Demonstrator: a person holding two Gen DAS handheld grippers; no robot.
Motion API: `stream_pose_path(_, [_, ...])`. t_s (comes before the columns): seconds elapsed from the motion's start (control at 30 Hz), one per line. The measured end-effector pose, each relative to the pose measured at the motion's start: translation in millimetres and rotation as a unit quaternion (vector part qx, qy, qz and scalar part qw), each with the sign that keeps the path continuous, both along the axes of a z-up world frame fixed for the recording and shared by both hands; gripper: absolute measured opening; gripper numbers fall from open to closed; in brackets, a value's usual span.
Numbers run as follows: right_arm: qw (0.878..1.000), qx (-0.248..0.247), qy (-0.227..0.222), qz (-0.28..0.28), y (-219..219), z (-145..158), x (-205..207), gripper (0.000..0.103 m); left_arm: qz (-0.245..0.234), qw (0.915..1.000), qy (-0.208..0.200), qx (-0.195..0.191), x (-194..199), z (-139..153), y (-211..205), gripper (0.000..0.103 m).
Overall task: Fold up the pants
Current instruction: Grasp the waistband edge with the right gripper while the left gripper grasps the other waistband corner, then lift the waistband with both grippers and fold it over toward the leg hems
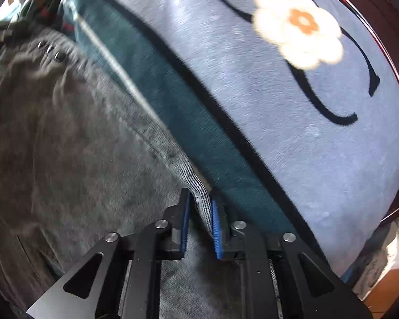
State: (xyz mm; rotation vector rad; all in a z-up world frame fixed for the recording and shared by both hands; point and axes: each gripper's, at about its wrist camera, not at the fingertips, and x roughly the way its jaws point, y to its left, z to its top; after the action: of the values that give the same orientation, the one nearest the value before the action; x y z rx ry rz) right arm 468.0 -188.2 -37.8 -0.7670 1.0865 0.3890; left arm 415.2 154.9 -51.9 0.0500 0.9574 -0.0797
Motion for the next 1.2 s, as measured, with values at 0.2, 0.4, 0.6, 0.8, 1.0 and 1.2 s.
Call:
stream_pose_path(0.2, [1.0,0.007,-0.025,0.006,2.8,13.3,-25.3,0.009,0.004,0.9993,-0.018,-0.031,-13.4,21.9,9.8,0.018])
stream_pose_path(0.4, [0.999,0.041,-0.035,0.005,2.4,32.9,-59.4,0.009,0.003,0.997,-0.038,-0.068,-37.6,42.3,17.1,0.012])
stream_pose_path(0.6, [0.998,0.052,-0.028,0.01,4.1,64.2,-78.5,0.009,-0.017,0.9952,-0.048,-0.083,-61.4,74.6,16.4,0.012])
stream_pose_path(0.8, [0.998,0.06,-0.026,0.012,-2.1,68.8,-110.9,0.009,-0.026,0.9939,-0.05,-0.094,-95.3,93.2,11.3,0.012])
stream_pose_path(1.0, [0.996,0.086,-0.033,0.008,-21.3,80.1,-159.2,0.009,-0.037,0.9914,-0.053,-0.114,-138.8,107.9,14.7,0.012])
stream_pose_path(1.2, [0.99,0.137,-0.037,-0.012,-39.7,87.2,-225.9,0.009,-0.052,0.9907,-0.045,-0.117,-190.3,113.9,27.4,0.012])
